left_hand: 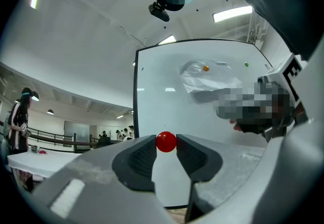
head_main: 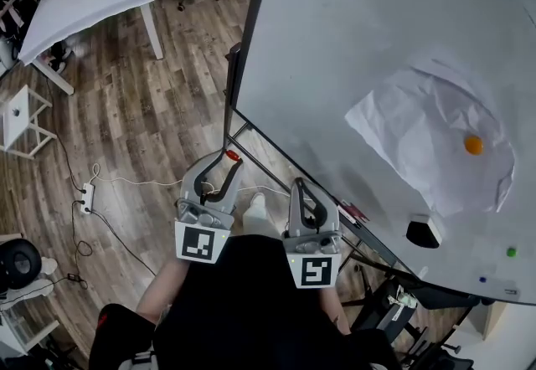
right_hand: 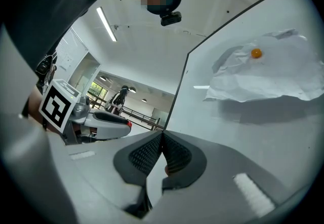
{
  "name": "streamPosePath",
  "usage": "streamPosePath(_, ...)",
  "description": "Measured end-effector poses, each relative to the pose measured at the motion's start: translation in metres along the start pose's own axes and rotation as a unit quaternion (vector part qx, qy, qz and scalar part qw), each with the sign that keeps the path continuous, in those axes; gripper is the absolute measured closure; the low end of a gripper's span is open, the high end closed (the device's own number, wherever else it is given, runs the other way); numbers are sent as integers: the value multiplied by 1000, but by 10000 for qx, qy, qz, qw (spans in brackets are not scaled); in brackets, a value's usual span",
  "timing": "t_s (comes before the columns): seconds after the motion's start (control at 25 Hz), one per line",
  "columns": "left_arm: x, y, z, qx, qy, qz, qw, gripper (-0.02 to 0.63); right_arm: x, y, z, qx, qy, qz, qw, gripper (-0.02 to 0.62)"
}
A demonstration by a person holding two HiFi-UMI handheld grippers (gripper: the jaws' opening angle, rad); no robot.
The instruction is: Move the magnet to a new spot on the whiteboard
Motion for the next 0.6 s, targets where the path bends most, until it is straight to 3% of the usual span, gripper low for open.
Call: streamPosePath(0.6,-9,10,-42,-28,275,56,9996,479,-26,8,-4,64,267,-9,9996,594)
Point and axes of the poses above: the fingertips, and each gripper's own axes: z backward along the fingers, x to its left, y out of its underside, the point moved 7 cm from there along z, backward along the fingers, and after that the axes turned 9 degrees about -z, right-handed, at the moved point
